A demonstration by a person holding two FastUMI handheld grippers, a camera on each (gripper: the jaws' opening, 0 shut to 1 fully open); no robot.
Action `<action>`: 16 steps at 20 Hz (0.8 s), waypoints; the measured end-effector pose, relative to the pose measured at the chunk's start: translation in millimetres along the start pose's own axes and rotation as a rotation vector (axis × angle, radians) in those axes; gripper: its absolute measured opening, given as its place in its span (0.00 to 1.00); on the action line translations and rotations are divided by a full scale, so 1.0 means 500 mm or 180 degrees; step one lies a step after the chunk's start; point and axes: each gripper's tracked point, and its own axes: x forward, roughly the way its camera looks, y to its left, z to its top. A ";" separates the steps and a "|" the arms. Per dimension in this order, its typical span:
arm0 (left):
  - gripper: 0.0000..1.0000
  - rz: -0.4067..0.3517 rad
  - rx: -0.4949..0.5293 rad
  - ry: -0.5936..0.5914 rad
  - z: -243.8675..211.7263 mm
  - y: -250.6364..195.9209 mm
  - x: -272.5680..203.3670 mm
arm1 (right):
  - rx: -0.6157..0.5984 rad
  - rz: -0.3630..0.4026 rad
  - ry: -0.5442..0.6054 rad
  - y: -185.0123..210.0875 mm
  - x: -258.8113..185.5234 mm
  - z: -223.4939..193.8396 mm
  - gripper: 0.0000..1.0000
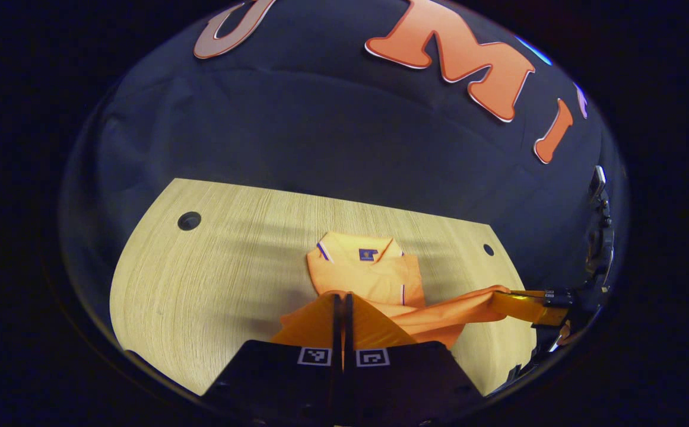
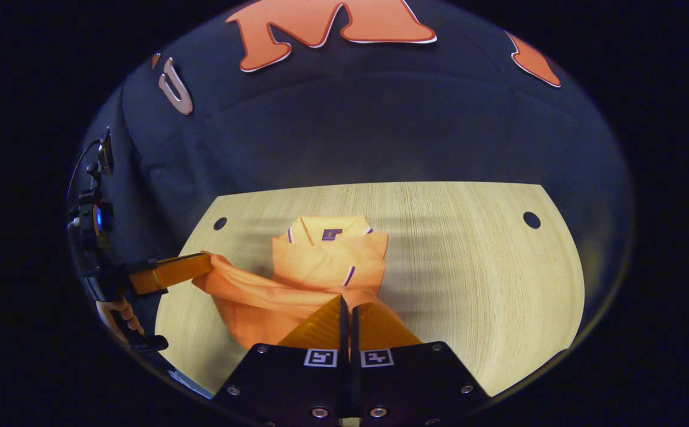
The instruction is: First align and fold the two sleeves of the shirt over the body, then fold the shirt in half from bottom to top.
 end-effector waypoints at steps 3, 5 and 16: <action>0.01 -0.0009 0.0063 -0.0029 0.054 0.009 0.062 | -0.0017 -0.0108 -0.0024 -0.025 0.090 0.043 0.00; 0.00 0.0115 0.0097 0.0020 0.068 0.030 0.099 | 0.0003 -0.0198 -0.0093 -0.041 0.138 0.065 0.01; 0.99 0.0538 0.0441 -0.0238 0.136 0.098 0.123 | 0.0206 -0.0462 -0.0249 -0.095 0.150 0.104 0.99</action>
